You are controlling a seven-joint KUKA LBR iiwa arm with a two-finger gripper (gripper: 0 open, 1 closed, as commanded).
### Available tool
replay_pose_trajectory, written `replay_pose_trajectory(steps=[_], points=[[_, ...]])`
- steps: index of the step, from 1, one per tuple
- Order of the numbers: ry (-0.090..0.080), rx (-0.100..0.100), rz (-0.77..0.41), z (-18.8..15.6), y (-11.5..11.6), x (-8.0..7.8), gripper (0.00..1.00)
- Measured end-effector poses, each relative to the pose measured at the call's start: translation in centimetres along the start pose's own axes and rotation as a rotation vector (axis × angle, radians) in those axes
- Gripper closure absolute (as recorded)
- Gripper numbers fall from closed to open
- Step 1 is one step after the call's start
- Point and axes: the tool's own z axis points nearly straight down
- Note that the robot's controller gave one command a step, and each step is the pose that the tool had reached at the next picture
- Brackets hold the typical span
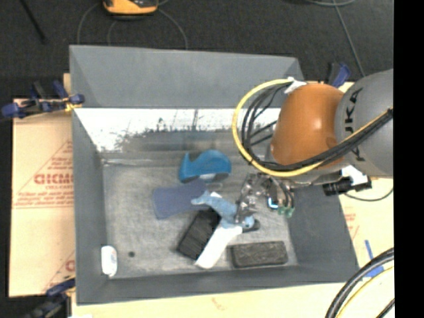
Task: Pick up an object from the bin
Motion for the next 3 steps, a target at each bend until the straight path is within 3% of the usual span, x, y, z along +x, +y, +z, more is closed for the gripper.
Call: replay_pose_trajectory(steps=[1,2,3], points=[[0.003,0.0,0.007,0.3,1.5,2.5,1.0],[0.003,-0.001,0.016,0.7,2.4,-0.9,1.0],[0.002,0.0,0.026,0.9,7.1,-0.6,1.0]])
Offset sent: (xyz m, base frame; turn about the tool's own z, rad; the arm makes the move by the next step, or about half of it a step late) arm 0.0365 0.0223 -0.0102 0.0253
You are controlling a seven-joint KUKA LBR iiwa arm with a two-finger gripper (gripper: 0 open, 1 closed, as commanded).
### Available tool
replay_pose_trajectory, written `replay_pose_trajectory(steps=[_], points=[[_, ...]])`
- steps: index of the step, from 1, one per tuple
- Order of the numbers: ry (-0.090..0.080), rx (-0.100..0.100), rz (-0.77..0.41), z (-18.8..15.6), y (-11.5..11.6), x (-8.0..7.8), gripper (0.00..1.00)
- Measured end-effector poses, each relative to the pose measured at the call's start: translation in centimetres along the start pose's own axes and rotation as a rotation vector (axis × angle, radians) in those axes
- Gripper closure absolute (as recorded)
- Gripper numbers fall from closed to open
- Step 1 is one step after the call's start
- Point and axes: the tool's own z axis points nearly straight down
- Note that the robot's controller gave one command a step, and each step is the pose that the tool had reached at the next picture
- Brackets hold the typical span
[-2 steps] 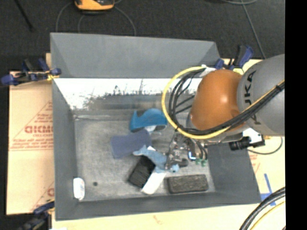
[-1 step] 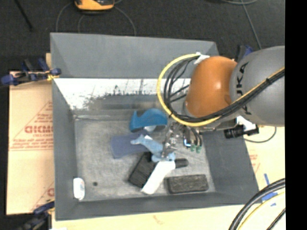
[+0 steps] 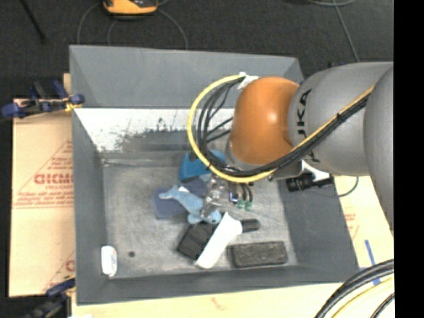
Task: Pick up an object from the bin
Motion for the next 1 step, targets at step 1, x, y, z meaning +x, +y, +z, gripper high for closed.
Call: replay_pose_trajectory(steps=[1], points=[[0.002,-0.005,-0.021,0.26,1.84,0.52,1.0]])
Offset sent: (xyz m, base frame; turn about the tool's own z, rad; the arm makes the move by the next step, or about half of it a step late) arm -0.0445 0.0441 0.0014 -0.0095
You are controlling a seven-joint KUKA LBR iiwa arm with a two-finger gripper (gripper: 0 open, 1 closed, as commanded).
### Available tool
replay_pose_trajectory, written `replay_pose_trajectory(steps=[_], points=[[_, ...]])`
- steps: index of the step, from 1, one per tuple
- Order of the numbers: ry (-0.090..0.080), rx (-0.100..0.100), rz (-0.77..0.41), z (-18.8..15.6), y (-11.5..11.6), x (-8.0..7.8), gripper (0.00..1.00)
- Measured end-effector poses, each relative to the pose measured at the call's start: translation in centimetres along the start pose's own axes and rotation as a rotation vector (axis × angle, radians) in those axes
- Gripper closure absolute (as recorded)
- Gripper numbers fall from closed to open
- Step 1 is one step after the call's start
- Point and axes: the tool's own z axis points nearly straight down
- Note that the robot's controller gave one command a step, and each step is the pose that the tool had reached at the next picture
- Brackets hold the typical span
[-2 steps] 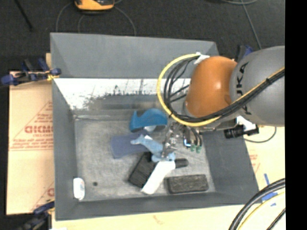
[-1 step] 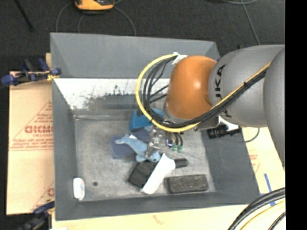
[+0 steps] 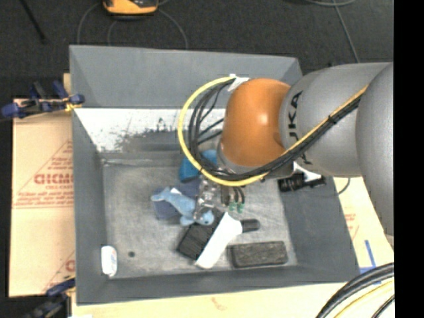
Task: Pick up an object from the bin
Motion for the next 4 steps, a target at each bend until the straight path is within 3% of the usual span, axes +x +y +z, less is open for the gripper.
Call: replay_pose_trajectory(steps=[1,2,3,4], points=[[-0.003,0.009,0.021,-0.2,-1.8,1.5,1.0],[0.0,0.003,0.003,0.5,0.5,2.4,1.0],[-0.003,0.004,-0.005,0.7,1.6,1.2,1.0],[-0.003,0.005,0.001,1.3,6.8,0.7,1.0]])
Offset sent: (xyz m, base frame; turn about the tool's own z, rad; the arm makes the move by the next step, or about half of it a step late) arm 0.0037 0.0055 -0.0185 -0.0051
